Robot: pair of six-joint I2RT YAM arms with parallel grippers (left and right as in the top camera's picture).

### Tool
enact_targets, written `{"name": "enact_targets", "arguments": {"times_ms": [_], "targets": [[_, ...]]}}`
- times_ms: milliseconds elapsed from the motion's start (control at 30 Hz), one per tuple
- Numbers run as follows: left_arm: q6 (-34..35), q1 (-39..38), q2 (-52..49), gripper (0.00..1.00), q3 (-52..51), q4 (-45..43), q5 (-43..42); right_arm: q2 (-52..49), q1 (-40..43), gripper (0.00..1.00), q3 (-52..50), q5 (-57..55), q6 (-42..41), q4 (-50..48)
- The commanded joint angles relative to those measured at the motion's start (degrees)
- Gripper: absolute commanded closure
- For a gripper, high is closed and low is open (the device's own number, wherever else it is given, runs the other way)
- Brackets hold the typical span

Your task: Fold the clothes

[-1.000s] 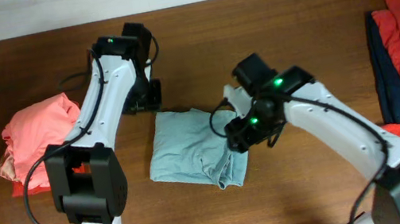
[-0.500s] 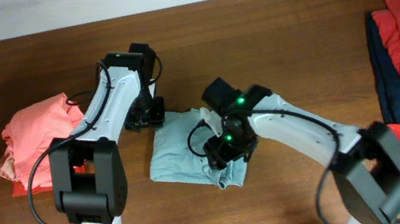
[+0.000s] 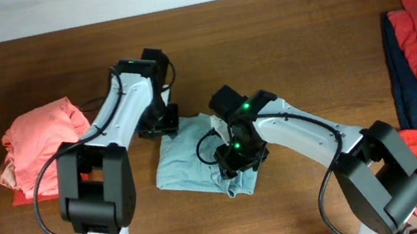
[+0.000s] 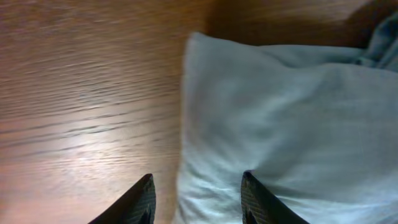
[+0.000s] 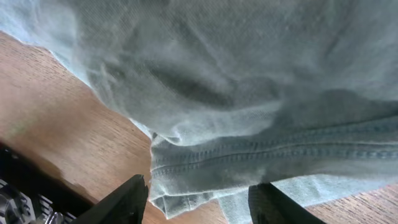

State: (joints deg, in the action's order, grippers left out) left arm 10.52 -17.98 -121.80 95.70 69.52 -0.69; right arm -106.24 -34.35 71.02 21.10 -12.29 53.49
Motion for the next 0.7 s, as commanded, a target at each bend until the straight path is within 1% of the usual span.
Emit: {"name": "enact_targets", "arguments": {"times_ms": [0,233,267,300,333,367,467,500,567,600,667], "targets": [[0.09,-1.44,-0.52,0.55,-1.22,-1.09,-1.03,-0.28,-0.52,0.43,-1.18,0.11,-0.68,0.02],[0.09,-1.86,-0.57,0.55,-2.69,-2.47,-1.03,-0.28,-0.52,0.43,-3.87,0.13,-0.70,-0.68],[0.09,-1.86,-0.57,0.54,-2.91,-2.56,-1.03,-0.28,-0.52,0.47,-3.89,0.13,-0.70,-0.70],[0.09,-1.86,-0.57,0.54,-3.23,-2.71,-1.03,-0.28,-0.52,0.56,-3.89,0.15,-0.70,-1.05],[0.09,-1.86,-0.57,0.54,-3.39,-2.82,-1.05,-0.28,-0.52,0.63,-3.89,0.15,-0.70,-1.16],[0.09,-1.86,-0.57,0.51,-3.56,-2.91,-1.05,-0.28,-0.52,0.69,-3.89,0.15,-0.70,-1.40],[0.09,-1.86,-0.57,0.50,-3.85,-2.93,-1.03,-0.28,-0.52,0.85,-3.89,0.20,-0.70,-1.70],[0.09,-1.86,-0.57,0.50,-3.85,-2.93,-1.03,-0.28,-0.52,0.88,-3.89,0.33,-0.68,-1.70],[0.09,-1.86,-0.57,0.50,-3.85,-2.95,-1.03,-0.28,-0.52,0.87,-3.89,0.74,-0.68,-1.75],[0.09,-1.86,-0.57,0.50,-3.85,-2.95,-1.03,-0.28,-0.52,0.81,-3.89,1.36,-0.68,-1.90],[0.09,-1.86,-0.57,0.50,-3.85,-2.95,-1.03,-0.28,-0.52,0.55,-3.89,3.26,-0.68,-1.99]]}}
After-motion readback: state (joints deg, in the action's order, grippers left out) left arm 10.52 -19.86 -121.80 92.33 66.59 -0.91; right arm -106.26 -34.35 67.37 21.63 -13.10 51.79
